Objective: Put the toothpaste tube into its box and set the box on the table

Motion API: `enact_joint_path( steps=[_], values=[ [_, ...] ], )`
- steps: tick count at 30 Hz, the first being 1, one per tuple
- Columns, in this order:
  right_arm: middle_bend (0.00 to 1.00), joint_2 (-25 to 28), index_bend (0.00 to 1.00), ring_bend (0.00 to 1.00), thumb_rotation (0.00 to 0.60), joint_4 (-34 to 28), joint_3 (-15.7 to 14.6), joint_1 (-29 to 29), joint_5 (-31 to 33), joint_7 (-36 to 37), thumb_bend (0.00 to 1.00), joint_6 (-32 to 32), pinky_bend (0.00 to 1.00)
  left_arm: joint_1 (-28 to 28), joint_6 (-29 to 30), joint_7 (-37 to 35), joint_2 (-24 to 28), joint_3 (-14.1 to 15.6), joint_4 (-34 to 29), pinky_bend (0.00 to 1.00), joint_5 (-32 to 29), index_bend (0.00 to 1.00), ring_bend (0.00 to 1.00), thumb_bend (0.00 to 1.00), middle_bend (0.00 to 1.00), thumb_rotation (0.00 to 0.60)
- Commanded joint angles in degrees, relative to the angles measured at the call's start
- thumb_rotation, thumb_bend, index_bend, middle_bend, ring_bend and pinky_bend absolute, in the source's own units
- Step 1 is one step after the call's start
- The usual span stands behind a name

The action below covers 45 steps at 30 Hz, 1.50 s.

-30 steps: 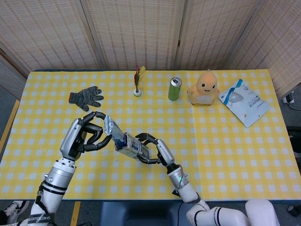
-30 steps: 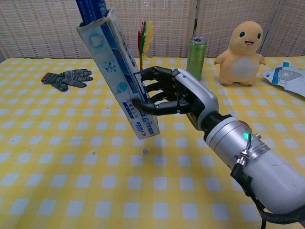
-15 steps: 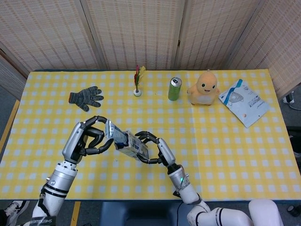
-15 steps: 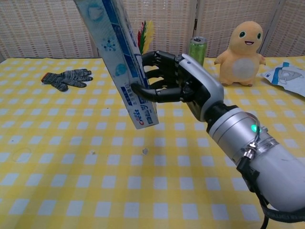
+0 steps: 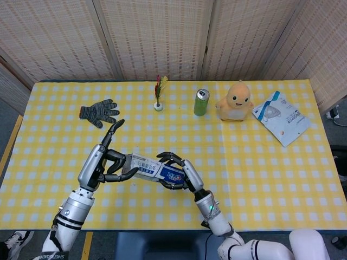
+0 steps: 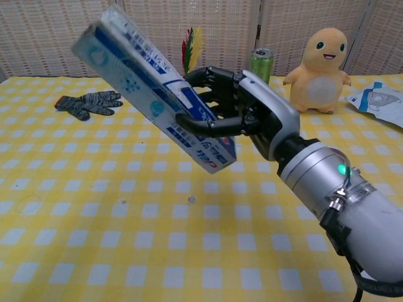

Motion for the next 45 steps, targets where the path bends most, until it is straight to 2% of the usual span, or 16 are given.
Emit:
enact_joint_path(
  steps=[1,9,15,20,22,24,26,28,31,36,39,45],
  values=[
    [0.30,0.13,0.41,0.31,0.600,-0.07,-0.03,-0.05,0.04,0.17,0.31,0.01,0.39,0.08,-0.54,-0.38,0.46,-0.13,0.00,1.00,-0.01,0.00,1.00,0.24,1.00,0.600],
    [0.30,0.38,0.41,0.31,0.600,-0.08,-0.40,-0.40,-0.15,0.33,0.31,0.56,0.39,0.90,0.45,0.27,0.60,0.02,0.00,1.00,1.59,0.00,1.00,0.24,1.00,0.600],
    [0.30,1.44,0.41,0.31,0.600,0.43,-0.84,-0.96,-0.39,-0.47,0.31,1.13,0.39,2.32,2.88,4.00,1.64,0.95,0.00,1.00,3.58,0.00,1.00,0.24,1.00,0.600],
    [0.30,3.71,0.41,0.31,0.600,0.84,-1.52,-1.64,-0.77,-3.08,0.31,1.55,0.39,5.08,5.63,9.54,5.28,3.17,0.00,0.91,6.22,0.07,0.97,0.25,1.00,0.600],
    [0.30,4.60,0.41,0.32,0.600,1.25,-1.80,-1.96,-0.72,-4.36,0.31,1.59,0.39,6.33,6.92,11.53,6.53,4.17,0.79,0.84,7.75,0.15,0.90,0.25,0.94,0.600],
    [0.30,5.67,0.41,0.31,0.600,2.02,-2.41,-2.33,-0.62,-5.91,0.31,1.28,0.39,7.85,7.61,12.63,7.81,6.10,3.81,0.69,11.38,0.27,0.74,0.25,0.80,0.600],
    [0.30,6.68,0.41,0.31,0.600,2.95,-3.05,-2.73,-0.37,-7.29,0.31,0.83,0.39,9.32,8.45,14.06,8.71,8.17,8.22,0.49,14.85,0.35,0.52,0.25,0.58,0.600],
    [0.30,7.41,0.41,0.31,0.600,3.84,-3.52,-3.11,-0.11,-8.27,0.31,0.54,0.39,10.45,9.03,15.40,9.36,9.82,12.07,0.37,17.01,0.36,0.38,0.25,0.44,0.600],
    [0.30,8.39,0.41,0.31,0.600,5.58,-4.27,-3.82,0.24,-9.34,0.31,0.28,0.39,12.27,10.05,16.24,9.50,11.99,18.16,0.22,18.91,0.35,0.24,0.24,0.33,0.600],
    [0.30,9.56,0.41,0.31,0.600,8.92,-5.05,-4.70,0.92,-9.69,0.31,-0.50,0.39,15.02,11.12,14.60,9.01,14.27,26.10,0.15,19.01,0.33,0.17,0.24,0.26,0.600],
    [0.30,9.70,0.41,0.31,0.600,11.05,-5.18,-4.91,1.40,-9.22,0.31,-1.22,0.39,16.19,11.91,13.58,8.07,15.05,29.91,0.14,19.58,0.32,0.17,0.24,0.26,0.600],
    [0.30,7.84,0.41,0.31,0.600,16.38,-5.80,-4.57,2.29,-8.87,0.31,-4.14,0.39,16.34,8.80,14.31,8.03,16.44,33.08,0.11,18.89,0.27,0.19,0.24,0.26,0.600]
  ],
)
